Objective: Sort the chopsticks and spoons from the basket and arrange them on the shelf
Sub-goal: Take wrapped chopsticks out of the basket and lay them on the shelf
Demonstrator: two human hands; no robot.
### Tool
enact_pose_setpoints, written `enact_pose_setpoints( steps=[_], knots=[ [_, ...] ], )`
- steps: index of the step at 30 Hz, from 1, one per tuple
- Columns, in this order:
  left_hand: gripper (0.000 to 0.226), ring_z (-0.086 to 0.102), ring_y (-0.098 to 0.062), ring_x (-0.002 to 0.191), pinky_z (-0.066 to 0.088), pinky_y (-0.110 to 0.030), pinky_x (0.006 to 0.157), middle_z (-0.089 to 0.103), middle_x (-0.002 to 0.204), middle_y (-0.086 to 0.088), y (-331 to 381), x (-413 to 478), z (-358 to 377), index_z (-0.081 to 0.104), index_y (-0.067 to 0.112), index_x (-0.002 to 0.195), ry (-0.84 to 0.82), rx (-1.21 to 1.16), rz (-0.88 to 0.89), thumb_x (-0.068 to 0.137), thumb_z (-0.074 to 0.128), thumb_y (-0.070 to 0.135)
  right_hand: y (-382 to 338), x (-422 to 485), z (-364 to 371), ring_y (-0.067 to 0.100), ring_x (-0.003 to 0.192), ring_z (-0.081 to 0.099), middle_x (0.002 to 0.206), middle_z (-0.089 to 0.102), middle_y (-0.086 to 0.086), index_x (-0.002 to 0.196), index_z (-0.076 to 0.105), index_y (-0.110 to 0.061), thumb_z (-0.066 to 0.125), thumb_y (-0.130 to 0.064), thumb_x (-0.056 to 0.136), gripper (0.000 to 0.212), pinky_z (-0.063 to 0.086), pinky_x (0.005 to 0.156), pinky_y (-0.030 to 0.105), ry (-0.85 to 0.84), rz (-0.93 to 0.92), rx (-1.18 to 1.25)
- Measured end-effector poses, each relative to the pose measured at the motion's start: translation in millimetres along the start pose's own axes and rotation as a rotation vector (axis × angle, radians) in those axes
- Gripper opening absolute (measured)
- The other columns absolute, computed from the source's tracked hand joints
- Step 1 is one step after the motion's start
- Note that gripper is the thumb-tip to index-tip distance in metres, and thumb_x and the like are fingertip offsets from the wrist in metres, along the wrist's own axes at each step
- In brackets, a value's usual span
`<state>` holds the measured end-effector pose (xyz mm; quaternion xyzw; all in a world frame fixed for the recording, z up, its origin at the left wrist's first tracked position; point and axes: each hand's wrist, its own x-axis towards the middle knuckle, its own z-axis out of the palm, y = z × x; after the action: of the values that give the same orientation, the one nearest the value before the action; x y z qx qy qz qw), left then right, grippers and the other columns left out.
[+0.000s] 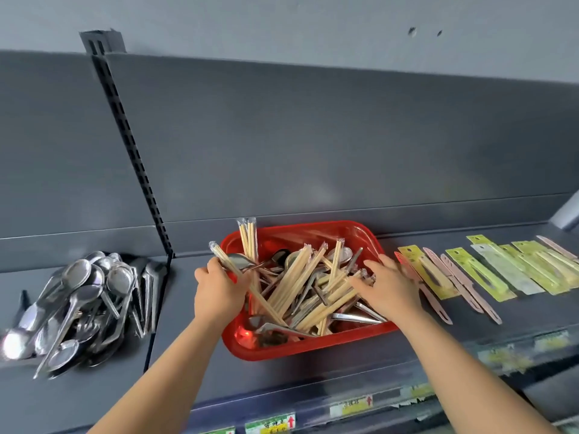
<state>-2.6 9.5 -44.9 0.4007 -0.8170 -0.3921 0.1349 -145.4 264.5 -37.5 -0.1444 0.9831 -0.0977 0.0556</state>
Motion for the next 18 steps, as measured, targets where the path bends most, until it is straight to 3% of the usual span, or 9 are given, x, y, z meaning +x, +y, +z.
enact_pose_setpoints(
  steps=[4, 8, 14, 18],
  knots=[
    [0.059, 0.055, -0.031, 0.097, 0.040, -0.037, 0.074, 0.044, 0.118, -0.011, -3.0, -12.7, -1.3, 0.045, 0.012, 0.120, 0.049, 0.067, -0.042, 0.082, 0.063, 0.054, 0.8, -9.9, 2.1, 0.032, 0.137, 0.032, 0.156, 0.028, -0.003, 0.141, 0.044, -0.032, 0.045, -0.066, 0.087, 0.064, 0.036, 0.103, 0.048, -0.015, -0.014, -0.010],
    [0.057, 0.050, -0.025, 0.094, 0.041, -0.036, 0.075, 0.048, 0.118, -0.013, -5.5, -23.1, -7.3, 0.047, 0.011, 0.120, 0.078, 0.099, -0.060, 0.084, 0.062, 0.052, 0.7, -25.7, 0.7, 0.034, 0.132, 0.037, 0.151, 0.032, 0.002, 0.139, 0.046, -0.030, 0.049, -0.061, 0.088, 0.060, 0.037, 0.102, 0.049, -0.024, 0.012, -0.009],
    [0.056, 0.046, -0.035, 0.113, 0.040, -0.043, 0.092, 0.053, 0.118, -0.019, 2.6, -30.5, -14.7, 0.052, 0.005, 0.116, 0.160, 0.145, -0.041, 0.081, 0.065, 0.047, -7.8, -21.2, -11.8, 0.033, 0.131, 0.040, 0.146, 0.039, 0.008, 0.137, 0.047, -0.031, 0.049, -0.058, 0.089, 0.056, 0.026, 0.110, 0.052, 0.030, -0.029, -0.079],
    [0.075, 0.032, -0.036, 0.131, 0.030, -0.045, 0.107, 0.037, 0.143, -0.018, 21.9, -19.6, -18.1, 0.035, 0.004, 0.141, 0.258, 0.178, 0.106, 0.084, 0.067, 0.040, -21.2, 3.8, -14.0, 0.027, 0.135, 0.040, 0.150, 0.040, 0.005, 0.139, 0.049, -0.024, 0.048, -0.043, 0.095, 0.047, 0.026, 0.115, 0.044, 0.115, -0.246, 0.006]
  ],
)
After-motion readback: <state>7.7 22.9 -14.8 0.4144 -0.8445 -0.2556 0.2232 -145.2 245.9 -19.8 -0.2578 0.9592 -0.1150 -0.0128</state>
